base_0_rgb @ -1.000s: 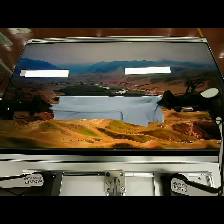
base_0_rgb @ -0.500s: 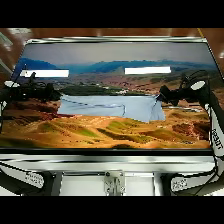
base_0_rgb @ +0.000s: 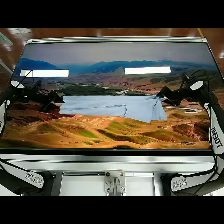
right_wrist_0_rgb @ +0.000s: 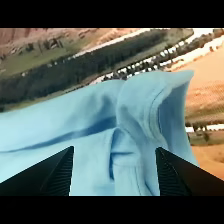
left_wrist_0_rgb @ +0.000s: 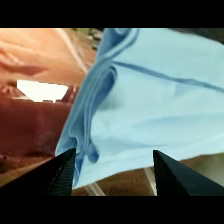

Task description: Fold the shirts.

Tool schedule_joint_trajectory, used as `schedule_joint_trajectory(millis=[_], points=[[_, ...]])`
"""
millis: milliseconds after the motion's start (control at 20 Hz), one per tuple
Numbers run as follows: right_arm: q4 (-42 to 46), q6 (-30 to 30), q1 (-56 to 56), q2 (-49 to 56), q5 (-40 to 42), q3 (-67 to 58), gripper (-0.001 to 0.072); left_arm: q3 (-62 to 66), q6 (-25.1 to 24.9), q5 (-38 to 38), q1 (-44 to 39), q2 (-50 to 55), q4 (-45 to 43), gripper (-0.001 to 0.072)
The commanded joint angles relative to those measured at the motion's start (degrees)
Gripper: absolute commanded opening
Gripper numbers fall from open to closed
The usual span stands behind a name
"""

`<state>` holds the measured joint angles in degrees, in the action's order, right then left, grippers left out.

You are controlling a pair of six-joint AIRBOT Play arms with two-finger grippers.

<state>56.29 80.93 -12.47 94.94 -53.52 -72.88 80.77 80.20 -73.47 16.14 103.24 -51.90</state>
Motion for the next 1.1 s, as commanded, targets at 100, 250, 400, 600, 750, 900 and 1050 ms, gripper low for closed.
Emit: schedule_joint_trajectory(millis=[100,250,400,600,750,900,1050], points=[[5.7,-4.1,-5.9,-0.6,-12.5,-1.0,0.0702,5.7,0.0,-7.6,2.1,-1.0,-1.0,0.0569],[5.4,-5.2,-7.4,1.7,-15.8,-0.8,0.0703,6.2,0.0,-8.2,2.4,-4.2,-1.0,0.0569],[0.5,-7.1,-7.3,5.4,-15.8,-0.8,0.0703,6.2,0.0,-10.6,2.3,-6.8,-1.0,0.0568],[-10.1,-10.7,-6.6,10.8,-15.8,-0.9,0.0702,6.2,1.1,-11.3,1.7,-9.7,-0.8,0.0568],[-12.3,-11.5,-5.3,13.2,-15.8,-0.9,0.0663,6.2,2.9,-11.3,0.9,-10.8,-0.6,0.0568],[-14.7,-14.0,-5.6,11.8,-16.4,-0.9,0.0064,6.2,3.3,-11.1,-0.6,-11.4,0.6,0.0524],[-15.4,-15.7,-6.5,6.8,-18.8,-0.9,0.0062,6.2,2.5,-9.6,-3.9,-11.4,3.2,0.0202]])
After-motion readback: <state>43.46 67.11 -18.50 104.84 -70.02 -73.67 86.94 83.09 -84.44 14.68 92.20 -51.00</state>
